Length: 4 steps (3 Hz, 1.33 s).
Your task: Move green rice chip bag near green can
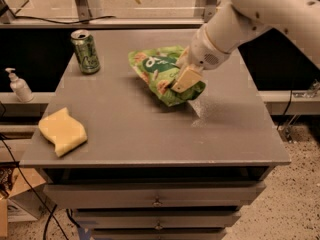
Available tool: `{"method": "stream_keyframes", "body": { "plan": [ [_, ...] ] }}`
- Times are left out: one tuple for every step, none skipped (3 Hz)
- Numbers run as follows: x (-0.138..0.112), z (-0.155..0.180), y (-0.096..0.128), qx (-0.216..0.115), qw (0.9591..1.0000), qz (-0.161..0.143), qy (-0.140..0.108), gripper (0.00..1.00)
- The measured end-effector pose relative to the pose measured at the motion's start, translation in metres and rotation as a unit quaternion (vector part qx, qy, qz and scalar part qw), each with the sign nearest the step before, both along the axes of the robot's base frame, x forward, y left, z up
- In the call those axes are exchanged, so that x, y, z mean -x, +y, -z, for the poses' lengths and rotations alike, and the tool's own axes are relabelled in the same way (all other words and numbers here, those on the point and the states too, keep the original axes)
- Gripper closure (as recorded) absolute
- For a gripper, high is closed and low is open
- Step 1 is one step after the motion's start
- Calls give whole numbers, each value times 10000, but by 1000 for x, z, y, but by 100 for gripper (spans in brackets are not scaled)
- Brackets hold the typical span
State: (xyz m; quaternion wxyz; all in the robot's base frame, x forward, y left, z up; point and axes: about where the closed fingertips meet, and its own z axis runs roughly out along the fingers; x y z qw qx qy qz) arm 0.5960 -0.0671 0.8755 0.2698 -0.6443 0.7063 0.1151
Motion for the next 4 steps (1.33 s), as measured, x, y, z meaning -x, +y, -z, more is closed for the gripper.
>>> {"method": "stream_keyframes", "body": {
  "plan": [
    [-27,11,39,-313,9991,-297,30,82],
    [-48,14,75,-589,9967,-557,9,59],
    [-65,13,102,-719,9947,-734,-43,35],
    [-83,9,109,-576,9956,-714,-178,12]
  ]
}}
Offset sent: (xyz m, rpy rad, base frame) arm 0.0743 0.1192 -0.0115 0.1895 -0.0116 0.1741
